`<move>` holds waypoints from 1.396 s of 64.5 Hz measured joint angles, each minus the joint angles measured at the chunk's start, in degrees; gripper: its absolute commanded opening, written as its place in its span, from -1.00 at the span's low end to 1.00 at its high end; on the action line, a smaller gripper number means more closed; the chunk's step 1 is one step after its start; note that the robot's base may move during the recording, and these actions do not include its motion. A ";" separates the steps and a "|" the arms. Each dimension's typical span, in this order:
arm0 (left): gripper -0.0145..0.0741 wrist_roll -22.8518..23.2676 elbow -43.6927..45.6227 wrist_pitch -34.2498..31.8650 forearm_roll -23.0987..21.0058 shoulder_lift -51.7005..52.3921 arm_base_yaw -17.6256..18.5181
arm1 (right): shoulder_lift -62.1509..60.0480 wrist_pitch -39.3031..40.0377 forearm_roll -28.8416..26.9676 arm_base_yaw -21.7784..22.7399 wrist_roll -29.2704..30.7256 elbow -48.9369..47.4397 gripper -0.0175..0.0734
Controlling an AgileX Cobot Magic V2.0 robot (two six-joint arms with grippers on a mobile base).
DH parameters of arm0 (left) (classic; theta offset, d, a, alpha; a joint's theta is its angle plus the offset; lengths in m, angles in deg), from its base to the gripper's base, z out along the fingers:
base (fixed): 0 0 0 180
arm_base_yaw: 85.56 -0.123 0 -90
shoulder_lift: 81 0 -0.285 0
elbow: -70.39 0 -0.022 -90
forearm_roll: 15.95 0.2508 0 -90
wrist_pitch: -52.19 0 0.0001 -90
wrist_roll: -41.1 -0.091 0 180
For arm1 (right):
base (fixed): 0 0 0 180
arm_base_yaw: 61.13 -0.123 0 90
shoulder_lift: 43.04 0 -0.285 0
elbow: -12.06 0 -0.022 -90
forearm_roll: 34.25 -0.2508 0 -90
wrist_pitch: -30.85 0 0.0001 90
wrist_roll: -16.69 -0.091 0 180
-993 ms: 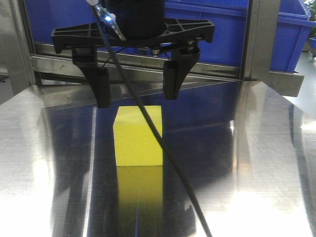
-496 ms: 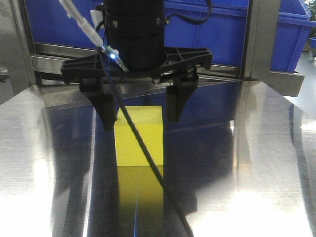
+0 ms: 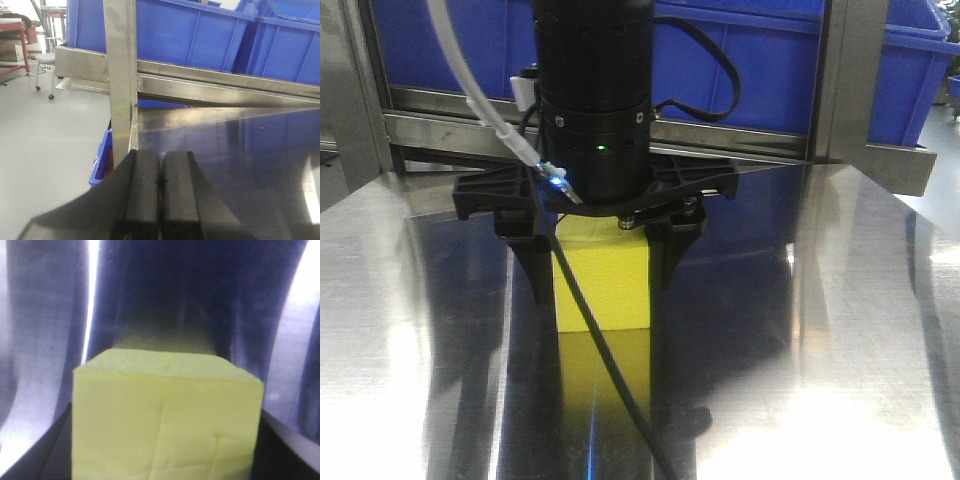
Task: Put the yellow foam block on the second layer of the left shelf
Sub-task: 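Lift the yellow foam cube off the table with the right gripper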
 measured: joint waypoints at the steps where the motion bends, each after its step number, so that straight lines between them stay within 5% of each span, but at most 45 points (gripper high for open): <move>1: -0.36 0.00 0.00 0.00 0.00 0.00 0.00 | 0.00 0.03 0.00 0.13 0.00 0.00 0.23; 10: -0.36 0.00 0.00 0.00 0.00 0.00 0.00 | -0.75 1.47 0.00 1.06 0.11 0.00 0.00; 26: -0.36 0.00 0.00 0.00 0.00 0.00 0.00 | -6.61 5.95 1.28 4.40 6.68 0.23 0.00; 45: -0.36 0.00 0.00 0.00 0.00 0.00 0.00 | -20.45 8.42 4.36 15.28 12.90 12.47 0.00; 71: -0.36 0.00 0.00 0.00 0.00 0.00 0.00 | -56.28 10.72 5.13 35.24 23.55 43.64 0.00; 90: -0.36 0.00 0.00 0.00 0.00 0.00 0.00 | -86.35 9.84 5.24 38.72 29.56 54.33 0.00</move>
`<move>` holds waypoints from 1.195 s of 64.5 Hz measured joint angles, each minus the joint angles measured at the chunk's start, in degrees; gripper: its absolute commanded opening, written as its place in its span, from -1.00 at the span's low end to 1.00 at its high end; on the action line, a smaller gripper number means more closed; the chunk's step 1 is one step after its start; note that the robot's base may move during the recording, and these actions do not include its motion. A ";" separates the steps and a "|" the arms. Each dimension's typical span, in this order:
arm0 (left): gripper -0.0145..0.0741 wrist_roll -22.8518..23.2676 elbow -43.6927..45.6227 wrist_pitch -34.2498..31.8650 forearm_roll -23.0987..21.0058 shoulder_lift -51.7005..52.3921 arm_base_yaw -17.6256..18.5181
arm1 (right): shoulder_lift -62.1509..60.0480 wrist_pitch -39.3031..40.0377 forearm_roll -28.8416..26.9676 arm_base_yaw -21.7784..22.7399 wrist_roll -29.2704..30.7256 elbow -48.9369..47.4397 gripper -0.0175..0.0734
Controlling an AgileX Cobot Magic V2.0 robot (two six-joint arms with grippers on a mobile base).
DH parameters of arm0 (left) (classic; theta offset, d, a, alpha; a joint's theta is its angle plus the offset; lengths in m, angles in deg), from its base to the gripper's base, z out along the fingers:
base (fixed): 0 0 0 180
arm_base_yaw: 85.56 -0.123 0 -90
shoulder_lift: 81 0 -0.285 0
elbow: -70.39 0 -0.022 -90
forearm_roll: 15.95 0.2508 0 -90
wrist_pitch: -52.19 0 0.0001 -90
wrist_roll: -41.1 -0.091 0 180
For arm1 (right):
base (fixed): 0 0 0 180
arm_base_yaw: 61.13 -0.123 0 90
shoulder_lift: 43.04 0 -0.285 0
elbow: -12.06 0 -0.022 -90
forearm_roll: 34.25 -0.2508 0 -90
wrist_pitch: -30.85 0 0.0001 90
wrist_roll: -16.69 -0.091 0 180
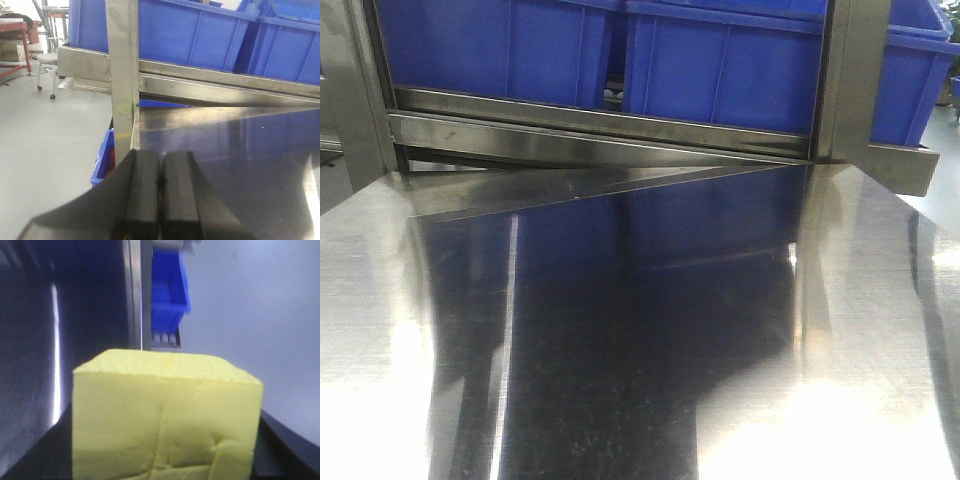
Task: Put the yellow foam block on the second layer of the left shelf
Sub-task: 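Lift the yellow foam cube off the table with the right gripper, then drive the base to the shelf rack holding the cube in the right gripper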
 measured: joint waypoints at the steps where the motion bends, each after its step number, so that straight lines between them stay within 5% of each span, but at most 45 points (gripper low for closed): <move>1: -0.36 0.00 0.00 0.00 0.00 0.00 0.00 | -1.31 0.01 0.00 0.00 0.01 0.13 0.00; 22: -0.36 0.00 0.00 0.00 0.00 0.00 0.00 | -20.69 2.75 0.00 0.13 0.38 0.63 0.00; 77: -0.36 0.00 0.00 0.00 0.00 0.00 0.00 | -21.52 4.54 0.00 0.13 0.41 0.63 0.00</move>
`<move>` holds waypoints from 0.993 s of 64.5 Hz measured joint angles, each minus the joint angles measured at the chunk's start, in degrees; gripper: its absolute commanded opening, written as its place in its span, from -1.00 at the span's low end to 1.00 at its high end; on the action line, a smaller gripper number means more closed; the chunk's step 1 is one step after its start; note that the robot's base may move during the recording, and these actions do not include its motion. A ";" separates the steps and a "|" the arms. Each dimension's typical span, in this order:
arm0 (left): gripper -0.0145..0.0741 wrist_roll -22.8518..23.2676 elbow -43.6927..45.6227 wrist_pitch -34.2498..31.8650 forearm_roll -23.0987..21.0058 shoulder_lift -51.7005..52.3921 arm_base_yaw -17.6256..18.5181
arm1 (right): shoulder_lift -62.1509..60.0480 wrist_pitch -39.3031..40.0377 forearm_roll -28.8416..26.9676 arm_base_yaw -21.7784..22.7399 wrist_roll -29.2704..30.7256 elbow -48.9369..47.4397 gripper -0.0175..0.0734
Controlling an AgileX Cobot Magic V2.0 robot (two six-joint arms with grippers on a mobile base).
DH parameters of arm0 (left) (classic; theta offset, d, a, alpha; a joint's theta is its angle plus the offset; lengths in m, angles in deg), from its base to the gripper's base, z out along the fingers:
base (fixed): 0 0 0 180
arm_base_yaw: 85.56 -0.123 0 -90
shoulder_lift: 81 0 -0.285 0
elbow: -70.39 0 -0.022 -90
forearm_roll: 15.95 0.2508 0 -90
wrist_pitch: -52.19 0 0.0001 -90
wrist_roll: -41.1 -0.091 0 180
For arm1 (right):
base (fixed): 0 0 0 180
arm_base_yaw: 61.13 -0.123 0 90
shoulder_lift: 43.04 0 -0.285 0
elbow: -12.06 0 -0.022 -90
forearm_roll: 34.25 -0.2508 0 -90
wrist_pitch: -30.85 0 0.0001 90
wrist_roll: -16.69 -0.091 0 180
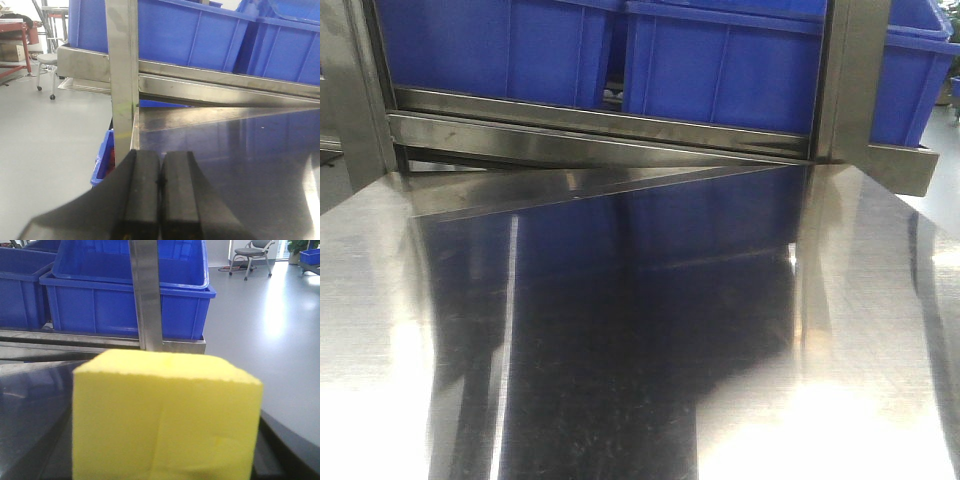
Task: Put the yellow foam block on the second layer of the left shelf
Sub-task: 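Drive the base to the shelf rack holding the cube in the right gripper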
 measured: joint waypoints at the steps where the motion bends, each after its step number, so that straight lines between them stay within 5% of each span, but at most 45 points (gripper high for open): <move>1: -0.36 0.00 0.00 0.00 0.00 0.00 0.00 | 0.00 0.00 0.00 0.00 0.00 0.00 0.00; 64: -0.36 0.00 0.00 0.00 0.00 0.00 0.00 | -0.03 -0.20 0.00 0.00 0.00 0.00 0.00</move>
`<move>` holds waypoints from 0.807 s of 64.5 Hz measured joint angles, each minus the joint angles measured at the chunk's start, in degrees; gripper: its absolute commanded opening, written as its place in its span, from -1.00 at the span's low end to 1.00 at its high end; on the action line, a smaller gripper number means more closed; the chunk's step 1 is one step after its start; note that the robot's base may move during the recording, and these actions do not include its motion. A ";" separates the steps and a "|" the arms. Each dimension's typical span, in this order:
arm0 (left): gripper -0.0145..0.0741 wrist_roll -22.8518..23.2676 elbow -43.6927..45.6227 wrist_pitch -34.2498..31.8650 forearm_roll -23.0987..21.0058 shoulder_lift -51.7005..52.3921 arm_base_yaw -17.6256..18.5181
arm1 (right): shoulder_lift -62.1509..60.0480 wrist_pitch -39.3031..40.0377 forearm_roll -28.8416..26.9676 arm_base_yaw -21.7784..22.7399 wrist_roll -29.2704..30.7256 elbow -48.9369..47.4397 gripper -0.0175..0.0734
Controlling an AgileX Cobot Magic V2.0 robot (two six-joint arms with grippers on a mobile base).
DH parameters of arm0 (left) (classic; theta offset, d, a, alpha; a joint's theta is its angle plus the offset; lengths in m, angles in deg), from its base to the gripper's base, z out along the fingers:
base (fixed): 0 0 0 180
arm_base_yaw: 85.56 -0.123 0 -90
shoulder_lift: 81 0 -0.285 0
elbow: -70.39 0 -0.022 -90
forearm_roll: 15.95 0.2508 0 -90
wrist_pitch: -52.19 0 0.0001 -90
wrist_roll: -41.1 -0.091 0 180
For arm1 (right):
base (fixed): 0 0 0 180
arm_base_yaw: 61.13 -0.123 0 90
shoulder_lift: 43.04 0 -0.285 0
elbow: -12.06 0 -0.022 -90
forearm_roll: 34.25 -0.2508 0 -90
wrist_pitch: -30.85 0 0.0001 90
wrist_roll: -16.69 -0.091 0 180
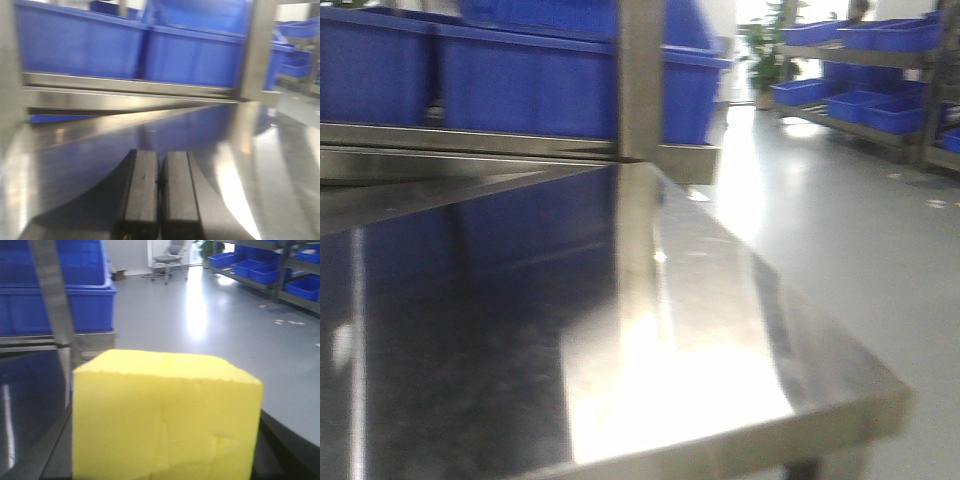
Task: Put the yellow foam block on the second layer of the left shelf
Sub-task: 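Drive the base to the shelf rack holding the cube in the right gripper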
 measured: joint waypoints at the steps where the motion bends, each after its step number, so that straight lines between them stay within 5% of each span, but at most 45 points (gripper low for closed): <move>1: -0.36 0.00 0.00 0.00 0.00 0.00 0.00 | 0.00 0.00 0.00 0.00 0.00 0.00 0.00; 52: -0.36 0.00 0.00 0.00 0.00 0.00 0.00 | 0.00 0.00 0.00 0.00 0.00 0.00 0.00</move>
